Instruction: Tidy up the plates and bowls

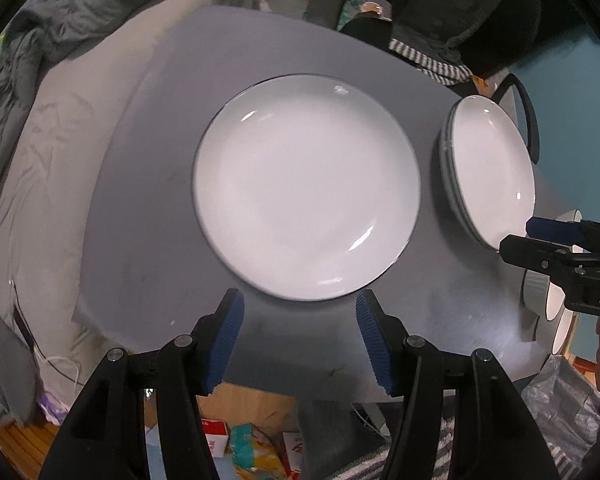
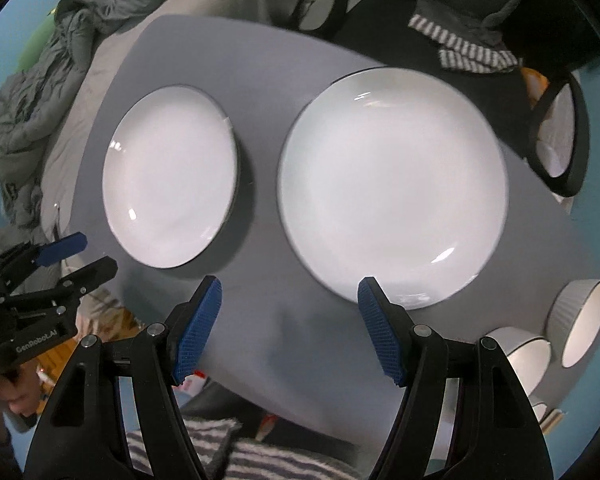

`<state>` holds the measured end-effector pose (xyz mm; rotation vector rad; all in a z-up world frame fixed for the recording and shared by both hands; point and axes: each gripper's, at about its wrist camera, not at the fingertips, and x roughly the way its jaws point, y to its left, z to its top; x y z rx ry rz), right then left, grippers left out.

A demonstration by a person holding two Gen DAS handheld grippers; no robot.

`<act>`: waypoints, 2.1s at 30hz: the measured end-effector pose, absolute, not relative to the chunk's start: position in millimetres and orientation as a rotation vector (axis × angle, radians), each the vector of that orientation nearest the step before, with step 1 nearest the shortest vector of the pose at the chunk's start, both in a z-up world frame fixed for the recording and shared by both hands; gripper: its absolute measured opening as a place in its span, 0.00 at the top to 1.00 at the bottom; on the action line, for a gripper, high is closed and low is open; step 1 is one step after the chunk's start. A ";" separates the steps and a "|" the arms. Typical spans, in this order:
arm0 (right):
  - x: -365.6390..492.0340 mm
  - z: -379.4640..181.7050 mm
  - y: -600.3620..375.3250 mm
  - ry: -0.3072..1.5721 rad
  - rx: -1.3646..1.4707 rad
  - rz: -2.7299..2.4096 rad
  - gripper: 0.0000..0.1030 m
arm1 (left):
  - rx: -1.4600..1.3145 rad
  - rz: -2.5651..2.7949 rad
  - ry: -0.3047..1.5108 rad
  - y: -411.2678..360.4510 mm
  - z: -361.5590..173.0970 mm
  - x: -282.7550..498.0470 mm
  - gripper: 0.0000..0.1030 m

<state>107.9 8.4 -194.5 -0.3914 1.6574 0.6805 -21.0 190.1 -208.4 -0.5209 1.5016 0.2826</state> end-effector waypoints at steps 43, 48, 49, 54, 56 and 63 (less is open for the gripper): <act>114.7 -257.9 73.9 1.798 -0.309 0.764 0.32 | -0.826 0.410 1.438 283.3 -265.8 -41.9 0.42; 119.4 -259.8 78.0 1.791 -0.293 0.767 0.32 | -0.790 0.408 1.448 288.2 -268.6 -37.8 0.42; 120.6 -260.1 77.2 1.790 -0.290 0.769 0.32 | -0.788 0.406 1.451 289.0 -269.5 -36.2 0.42; 122.3 -261.1 82.6 1.770 -0.293 0.788 0.32 | -0.779 0.386 1.470 290.5 -273.3 -28.8 0.47; 122.4 -262.9 84.7 1.773 -0.296 0.793 0.33 | -0.760 0.376 1.484 289.6 -274.2 -26.2 0.57; 123.2 -267.4 91.6 1.767 -0.313 0.820 0.54 | -0.745 0.374 1.510 287.4 -280.7 -28.6 0.75</act>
